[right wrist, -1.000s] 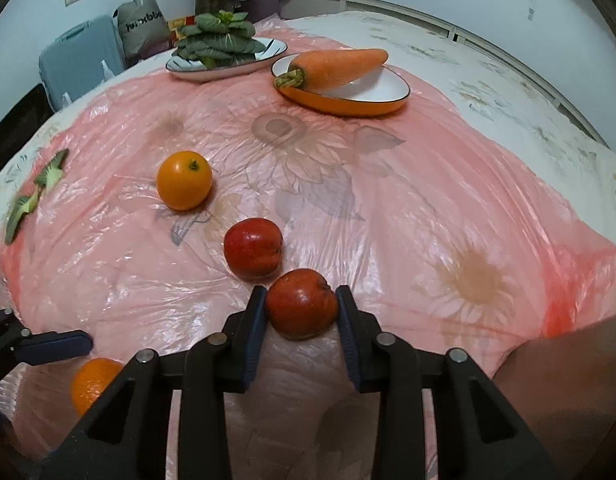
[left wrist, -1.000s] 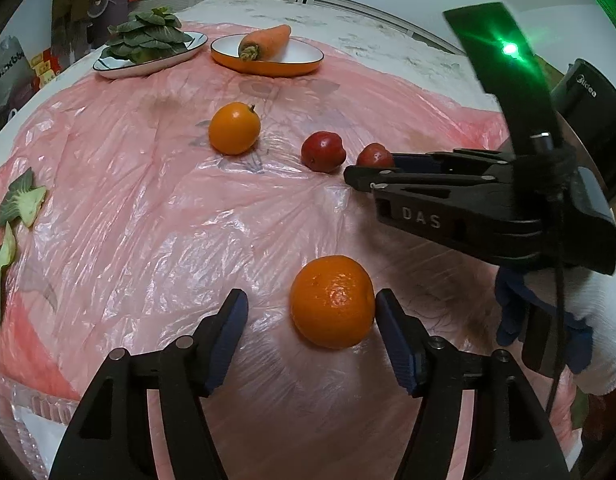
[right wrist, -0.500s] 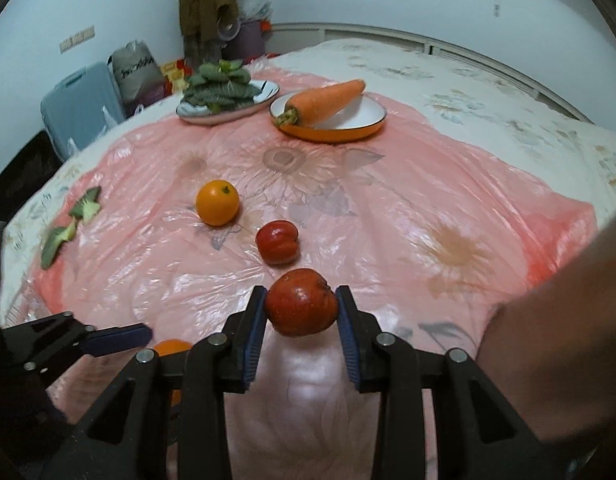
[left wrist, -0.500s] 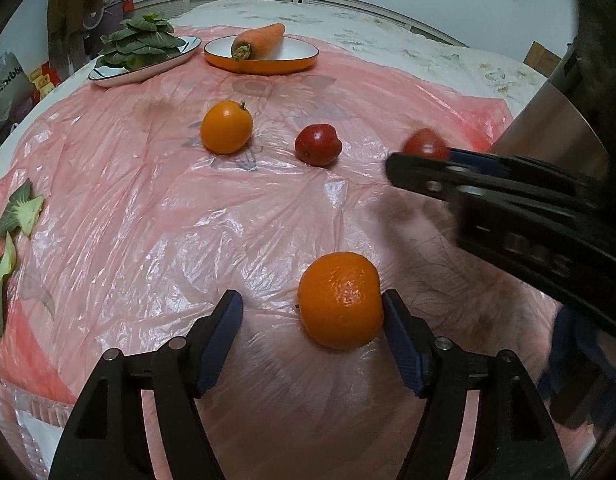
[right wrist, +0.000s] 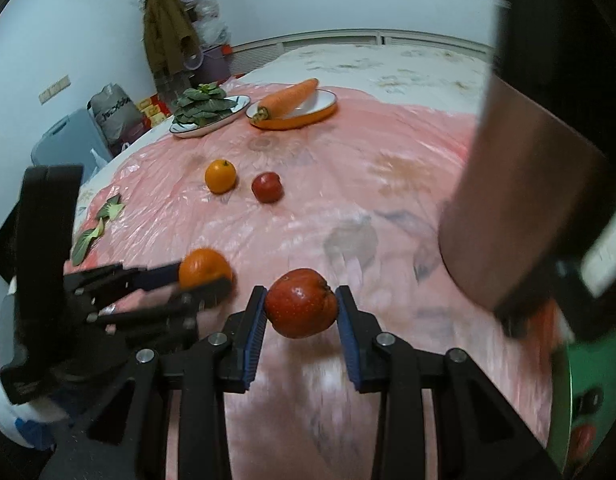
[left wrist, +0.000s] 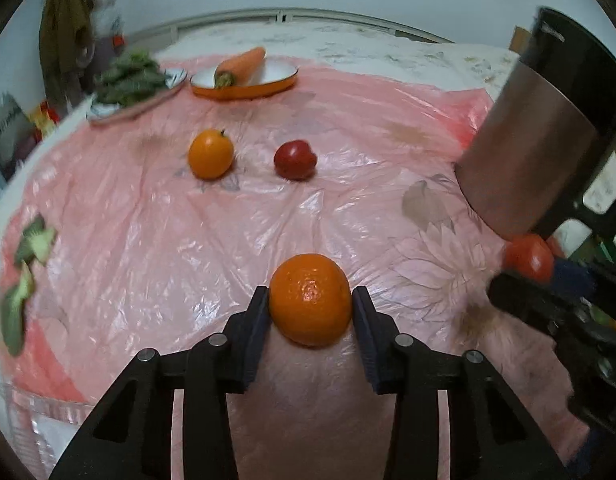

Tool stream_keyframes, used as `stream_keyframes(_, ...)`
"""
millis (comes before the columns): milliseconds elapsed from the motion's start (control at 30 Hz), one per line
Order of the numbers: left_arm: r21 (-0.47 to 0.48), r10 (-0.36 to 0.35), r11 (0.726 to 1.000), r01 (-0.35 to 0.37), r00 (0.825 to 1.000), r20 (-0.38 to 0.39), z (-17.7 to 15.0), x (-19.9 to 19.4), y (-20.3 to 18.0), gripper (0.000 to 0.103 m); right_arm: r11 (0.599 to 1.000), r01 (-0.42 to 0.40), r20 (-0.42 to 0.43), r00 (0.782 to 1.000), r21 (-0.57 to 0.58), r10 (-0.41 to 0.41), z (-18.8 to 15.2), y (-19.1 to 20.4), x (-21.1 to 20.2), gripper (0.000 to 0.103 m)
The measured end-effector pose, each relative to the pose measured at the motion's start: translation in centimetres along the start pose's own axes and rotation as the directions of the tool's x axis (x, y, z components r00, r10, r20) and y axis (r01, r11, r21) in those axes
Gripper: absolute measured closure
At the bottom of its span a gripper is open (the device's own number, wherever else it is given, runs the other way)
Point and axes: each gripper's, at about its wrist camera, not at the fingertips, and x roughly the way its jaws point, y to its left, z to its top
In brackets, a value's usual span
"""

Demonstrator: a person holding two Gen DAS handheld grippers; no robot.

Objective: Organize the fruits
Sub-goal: 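Carry the red apple and orange over the green tray with both tools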

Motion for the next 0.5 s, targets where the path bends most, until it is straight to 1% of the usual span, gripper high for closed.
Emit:
stream_keyframes(100, -0.011, -0.016, 1.0, 0.016, 1.0, 0.001, -0.2, -0.2, 0.1, 0.067, 1.0, 0.012, -0.001, 1.0, 0.029, -0.012, -1.3, -0.5, -1.4, 0.075)
stream_keyframes(300, -0.093, -0.105, 0.99, 0.102, 0.994, -0.027, -0.2, 0.4, 1.7, 0.067, 0.998, 0.028, 0.01, 1.0, 0.052, -0.029, -2.7, -1.1, -3.5, 0.075)
stream_keyframes(400, -0.09, -0.109, 0.99, 0.105, 0.993, -0.036, 0.0, 0.5, 1.7, 0.067, 0.997, 0.025, 0.02, 0.999, 0.076, -0.027, -3.4, -1.5, -4.2, 0.075)
stream_keyframes(500, -0.089, -0.101, 0.991, 0.098, 0.995, -0.025, 0.2, -0.1, 1.5, 0.068, 0.995, 0.021, 0.029, 0.999, 0.098, -0.024, -3.9, -2.0, -5.0, 0.075)
